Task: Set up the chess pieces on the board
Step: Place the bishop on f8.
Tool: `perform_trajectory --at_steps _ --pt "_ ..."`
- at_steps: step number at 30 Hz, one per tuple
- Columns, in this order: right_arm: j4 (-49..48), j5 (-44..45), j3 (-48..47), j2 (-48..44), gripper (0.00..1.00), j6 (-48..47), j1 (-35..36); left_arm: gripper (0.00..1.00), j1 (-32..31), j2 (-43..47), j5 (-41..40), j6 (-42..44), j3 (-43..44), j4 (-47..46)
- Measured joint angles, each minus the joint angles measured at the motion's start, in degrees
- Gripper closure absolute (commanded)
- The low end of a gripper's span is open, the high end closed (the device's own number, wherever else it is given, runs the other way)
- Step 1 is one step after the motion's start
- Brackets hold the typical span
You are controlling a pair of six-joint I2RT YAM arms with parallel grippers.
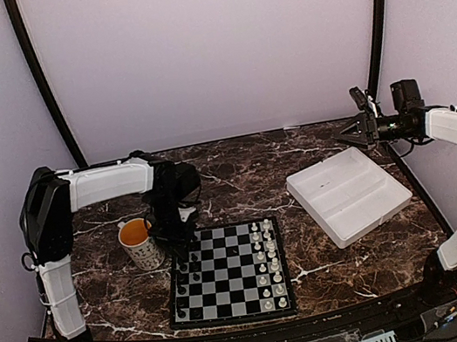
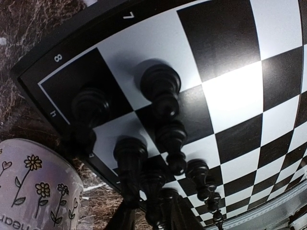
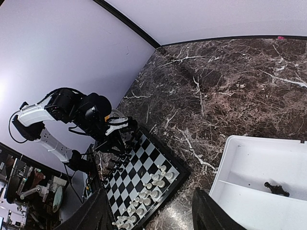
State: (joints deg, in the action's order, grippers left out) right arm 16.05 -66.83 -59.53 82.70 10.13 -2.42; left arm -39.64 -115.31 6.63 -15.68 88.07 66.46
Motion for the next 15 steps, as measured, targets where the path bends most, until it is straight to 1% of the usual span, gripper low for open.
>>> perform_trajectory --at_steps 5,8,10,12,15 --pt "0.3 0.0 0.0 0.0 0.38 -0.5 0.0 0.67 0.0 0.0 -0.5 0.0 0.6 1.4" --pt "4.3 1.5 -1.6 0.3 0.38 -3.8 0.0 0.66 0.0 0.1 -1.6 0.0 3.9 4.1" --pt "9.0 3.5 -5.1 1.6 0.39 -7.7 0.0 0.65 0.0 0.2 -2.5 0.2 7.6 5.9" --pt "15.2 6.9 -11.9 4.6 0.4 -13.3 0.0 0.64 0.0 1.1 -3.4 0.7 11.6 6.3" --pt "21.9 12.7 -21.3 9.7 0.43 -21.4 0.0 0.64 0.1 2.9 -4.2 2.3 17.5 5.7"
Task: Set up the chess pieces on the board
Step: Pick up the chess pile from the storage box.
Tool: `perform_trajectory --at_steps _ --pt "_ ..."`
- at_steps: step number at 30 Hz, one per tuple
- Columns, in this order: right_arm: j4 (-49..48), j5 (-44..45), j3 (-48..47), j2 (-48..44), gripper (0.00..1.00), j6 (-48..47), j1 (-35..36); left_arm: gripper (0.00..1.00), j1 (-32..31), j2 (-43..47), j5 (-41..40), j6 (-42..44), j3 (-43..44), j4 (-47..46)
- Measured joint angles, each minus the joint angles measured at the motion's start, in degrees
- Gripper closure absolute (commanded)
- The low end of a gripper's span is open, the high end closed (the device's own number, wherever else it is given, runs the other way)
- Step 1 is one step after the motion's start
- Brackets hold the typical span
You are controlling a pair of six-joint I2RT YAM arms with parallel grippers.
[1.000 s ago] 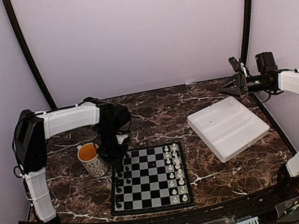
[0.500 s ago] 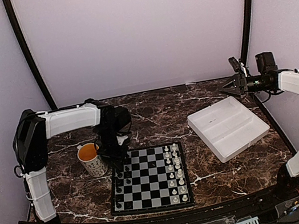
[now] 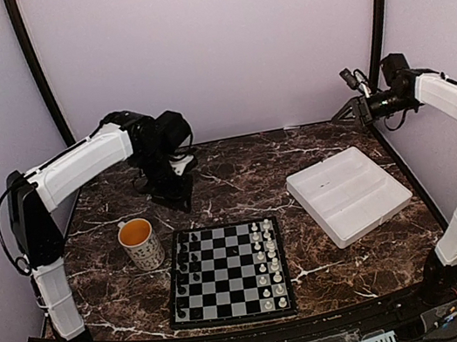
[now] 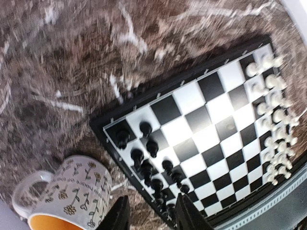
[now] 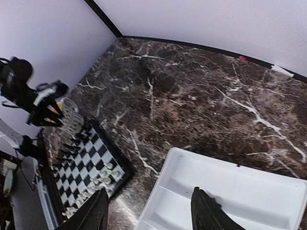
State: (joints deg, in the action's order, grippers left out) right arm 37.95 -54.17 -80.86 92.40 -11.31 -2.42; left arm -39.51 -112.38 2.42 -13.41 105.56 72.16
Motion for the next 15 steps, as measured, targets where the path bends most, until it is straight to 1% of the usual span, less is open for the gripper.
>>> perform_trajectory --at_steps 3,7,10,12,15 --pt "7.4 6.9 -9.1 6.7 0.48 -8.6 0.0 0.64 0.0 1.9 0.9 2.8 2.9 -4.8" --pt "17.1 16.1 -20.4 17.9 0.53 -17.6 0.4 0.61 0.0 2.3 2.0 4.0 3.0 -15.6" --pt "22.4 22.7 -24.7 24.9 0.54 -23.0 0.7 0.58 0.0 1.7 1.3 2.4 3.2 -23.3" --pt "25.0 26.3 -25.3 27.6 0.54 -25.7 1.1 0.55 0.0 1.4 -0.3 0.7 3.9 -27.1" --pt "29.4 31.7 -27.1 31.0 0.55 -29.3 2.1 0.46 0.0 1.2 -3.6 -1.6 5.8 -31.6"
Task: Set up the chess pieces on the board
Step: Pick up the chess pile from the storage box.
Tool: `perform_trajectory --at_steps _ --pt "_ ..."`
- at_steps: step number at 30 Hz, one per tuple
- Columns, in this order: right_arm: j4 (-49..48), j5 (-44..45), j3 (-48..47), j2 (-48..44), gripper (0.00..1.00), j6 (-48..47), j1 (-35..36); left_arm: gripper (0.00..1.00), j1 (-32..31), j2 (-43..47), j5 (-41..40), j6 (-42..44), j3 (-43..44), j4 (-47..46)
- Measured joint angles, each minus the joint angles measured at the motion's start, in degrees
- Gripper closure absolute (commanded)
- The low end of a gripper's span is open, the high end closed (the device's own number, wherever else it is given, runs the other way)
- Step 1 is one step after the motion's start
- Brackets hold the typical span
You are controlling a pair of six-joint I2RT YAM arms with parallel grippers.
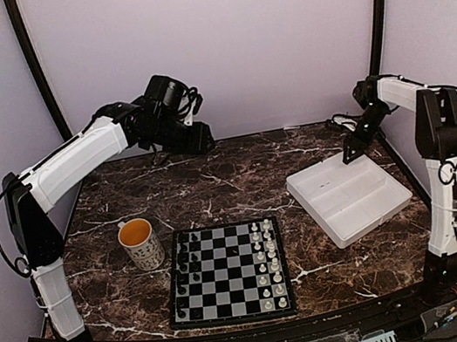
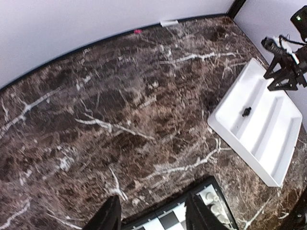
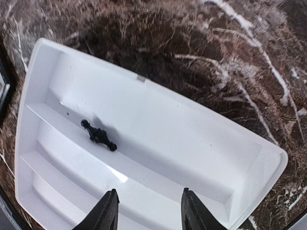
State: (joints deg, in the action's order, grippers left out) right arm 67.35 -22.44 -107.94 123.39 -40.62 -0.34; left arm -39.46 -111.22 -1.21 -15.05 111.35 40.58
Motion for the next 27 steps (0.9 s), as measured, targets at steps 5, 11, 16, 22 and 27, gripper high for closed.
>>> perform_trajectory --at_steps 5,11,16,22,27 --pt "5.6 5.4 -8.5 5.8 0.55 -3.8 2.6 0.35 0.2 -0.9 -4.6 -1.4 4.6 -2.9" --pt "9.7 8.1 -16.5 12.0 0.54 -4.8 5.6 0.32 1.5 -4.9 -5.7 -2.3 12.2 -1.6" --pt "11.5 9.0 -17.0 14.6 0.49 -3.8 7.3 0.33 4.4 -6.5 -4.2 -4.2 13.0 0.3" --pt "12.1 8.2 -15.0 14.8 0.49 -3.0 8.9 0.35 8.0 -7.8 -0.3 -6.8 13.2 0.7" --pt "12.2 6.3 -14.4 15.5 0.5 -2.3 10.8 0.36 9.4 -9.6 2.8 -7.9 14.4 0.7"
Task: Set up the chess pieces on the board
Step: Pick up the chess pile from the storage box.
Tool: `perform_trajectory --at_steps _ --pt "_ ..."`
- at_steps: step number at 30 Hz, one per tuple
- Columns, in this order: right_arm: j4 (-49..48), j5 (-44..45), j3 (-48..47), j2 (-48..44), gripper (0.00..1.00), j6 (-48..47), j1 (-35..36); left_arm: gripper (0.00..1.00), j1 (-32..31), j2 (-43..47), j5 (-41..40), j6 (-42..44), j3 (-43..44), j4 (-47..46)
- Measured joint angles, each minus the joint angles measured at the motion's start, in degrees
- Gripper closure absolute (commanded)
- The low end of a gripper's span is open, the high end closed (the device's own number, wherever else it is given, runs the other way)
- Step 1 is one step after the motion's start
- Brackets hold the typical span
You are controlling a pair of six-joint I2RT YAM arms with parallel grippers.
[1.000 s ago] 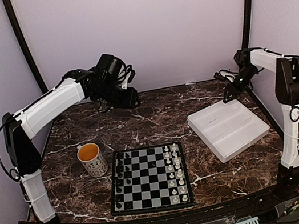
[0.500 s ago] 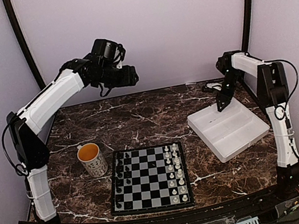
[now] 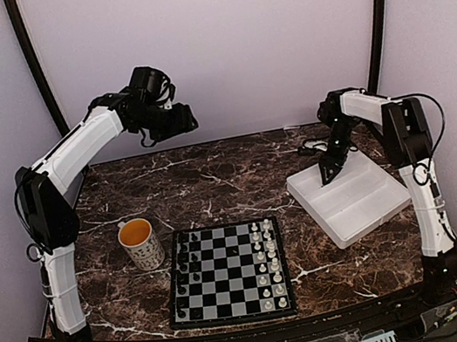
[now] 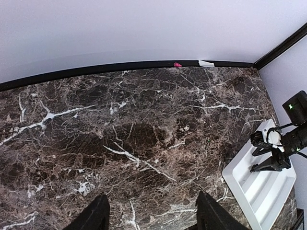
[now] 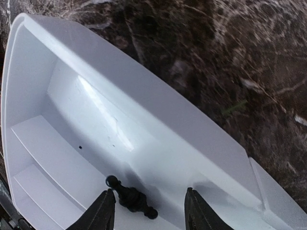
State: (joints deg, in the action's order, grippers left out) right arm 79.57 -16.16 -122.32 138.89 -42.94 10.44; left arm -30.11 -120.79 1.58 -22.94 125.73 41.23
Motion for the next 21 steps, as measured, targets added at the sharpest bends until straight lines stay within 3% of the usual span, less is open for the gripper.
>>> perform_trajectory --at_steps 12,21 --pt "-0.3 -3.8 0.5 0.5 0.55 -2.8 5.7 0.37 1.1 -1.1 3.8 0.0 1.7 0.3" --pt "-0.5 -4.2 12.3 -6.0 0.56 -13.9 10.3 0.37 2.0 -1.1 5.0 0.3 1.7 0.5"
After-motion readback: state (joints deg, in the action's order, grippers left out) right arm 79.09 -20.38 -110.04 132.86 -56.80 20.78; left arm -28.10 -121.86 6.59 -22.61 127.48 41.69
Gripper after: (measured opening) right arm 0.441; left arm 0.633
